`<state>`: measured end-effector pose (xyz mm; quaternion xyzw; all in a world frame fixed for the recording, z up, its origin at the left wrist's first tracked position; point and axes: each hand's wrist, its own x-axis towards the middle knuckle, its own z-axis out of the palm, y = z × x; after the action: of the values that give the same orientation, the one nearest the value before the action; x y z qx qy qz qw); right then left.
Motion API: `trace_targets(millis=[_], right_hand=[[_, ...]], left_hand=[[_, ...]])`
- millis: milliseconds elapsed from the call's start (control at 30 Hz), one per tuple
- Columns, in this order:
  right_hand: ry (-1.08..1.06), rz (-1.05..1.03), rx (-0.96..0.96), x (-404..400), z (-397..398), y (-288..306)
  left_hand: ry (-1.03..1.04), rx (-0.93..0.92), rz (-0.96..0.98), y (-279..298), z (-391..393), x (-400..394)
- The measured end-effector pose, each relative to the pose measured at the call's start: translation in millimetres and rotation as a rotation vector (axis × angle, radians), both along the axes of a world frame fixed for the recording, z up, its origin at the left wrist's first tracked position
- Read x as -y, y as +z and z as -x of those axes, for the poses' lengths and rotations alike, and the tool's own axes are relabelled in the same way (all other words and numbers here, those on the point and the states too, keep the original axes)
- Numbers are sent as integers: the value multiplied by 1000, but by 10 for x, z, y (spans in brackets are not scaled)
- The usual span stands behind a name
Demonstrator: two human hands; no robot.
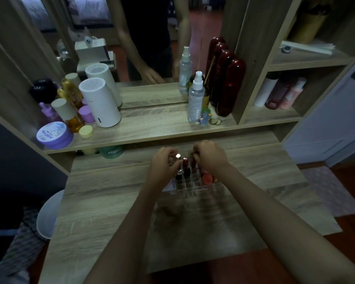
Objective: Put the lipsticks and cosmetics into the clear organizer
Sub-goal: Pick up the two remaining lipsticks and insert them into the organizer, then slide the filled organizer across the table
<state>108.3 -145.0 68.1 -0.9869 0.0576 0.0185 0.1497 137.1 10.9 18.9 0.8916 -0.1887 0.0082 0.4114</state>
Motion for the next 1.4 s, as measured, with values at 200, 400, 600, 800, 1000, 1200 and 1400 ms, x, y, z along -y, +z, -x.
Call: trace_targets(millis=[200, 400, 600, 800, 1000, 1200, 1400], right_hand=[[24, -2, 25, 8, 13, -33], [30, -19, 50, 8, 19, -51], [21, -12, 42, -5, 14, -77], [-23, -55, 89, 125, 17, -94], [-364, -249, 137, 632, 264, -302], [-419, -425, -153, 773, 559, -608], [-391, -479, -258, 707, 611, -770]], left_hand=[[-4, -13, 18, 5, -4, -9], [-3, -3, 10, 9, 12, -11], [-3, -17, 25, 21, 11, -23], [39, 11, 21, 29, 26, -91], [416, -136, 63, -68, 47, -455], [471, -593, 123, -255, 186, -637], [415, -775, 307, -352, 228, -579]])
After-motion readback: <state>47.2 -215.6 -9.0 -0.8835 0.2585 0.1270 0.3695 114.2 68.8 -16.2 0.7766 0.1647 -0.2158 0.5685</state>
